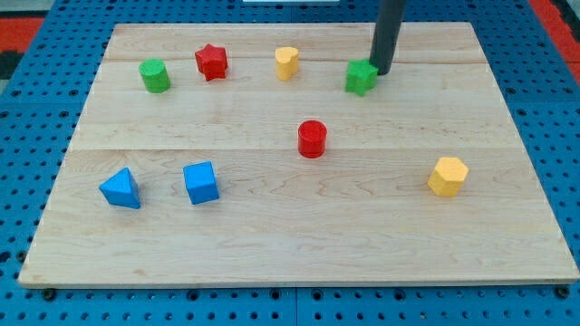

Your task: Push the green star parallel to the left of the yellow hexagon

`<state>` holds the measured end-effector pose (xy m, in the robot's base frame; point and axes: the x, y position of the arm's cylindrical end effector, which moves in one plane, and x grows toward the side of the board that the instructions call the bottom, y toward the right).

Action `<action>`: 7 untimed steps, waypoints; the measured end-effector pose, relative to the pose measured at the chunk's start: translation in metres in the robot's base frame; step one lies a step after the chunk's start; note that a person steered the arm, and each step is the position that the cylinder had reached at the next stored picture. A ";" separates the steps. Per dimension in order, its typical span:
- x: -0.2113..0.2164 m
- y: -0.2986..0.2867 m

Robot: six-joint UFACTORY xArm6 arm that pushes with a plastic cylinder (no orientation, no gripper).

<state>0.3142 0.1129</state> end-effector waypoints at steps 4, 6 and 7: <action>0.040 -0.037; 0.115 -0.002; 0.138 0.030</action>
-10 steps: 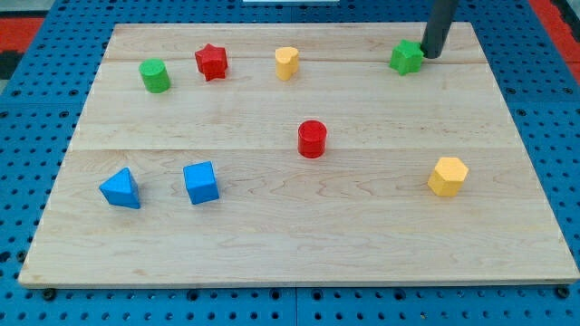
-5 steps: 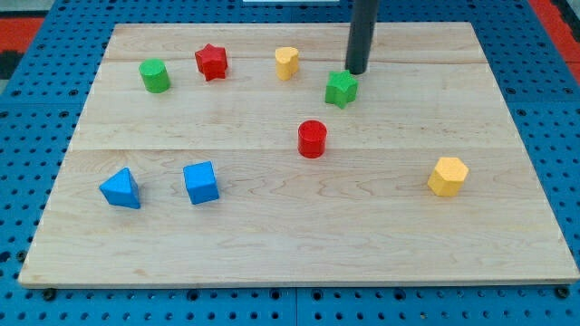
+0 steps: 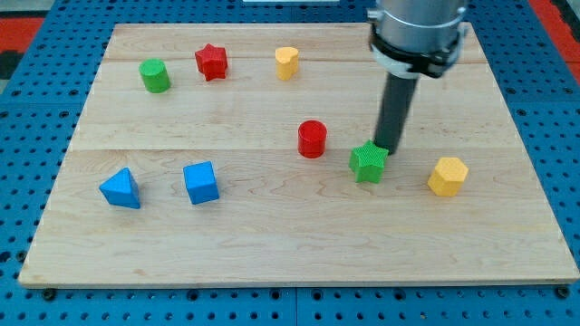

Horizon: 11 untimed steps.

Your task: Push the green star parallel to the left of the yellow hexagon

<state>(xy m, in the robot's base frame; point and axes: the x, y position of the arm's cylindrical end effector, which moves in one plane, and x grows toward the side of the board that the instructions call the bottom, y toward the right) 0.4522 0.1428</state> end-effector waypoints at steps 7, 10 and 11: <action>-0.011 -0.103; 0.021 -0.104; -0.021 -0.100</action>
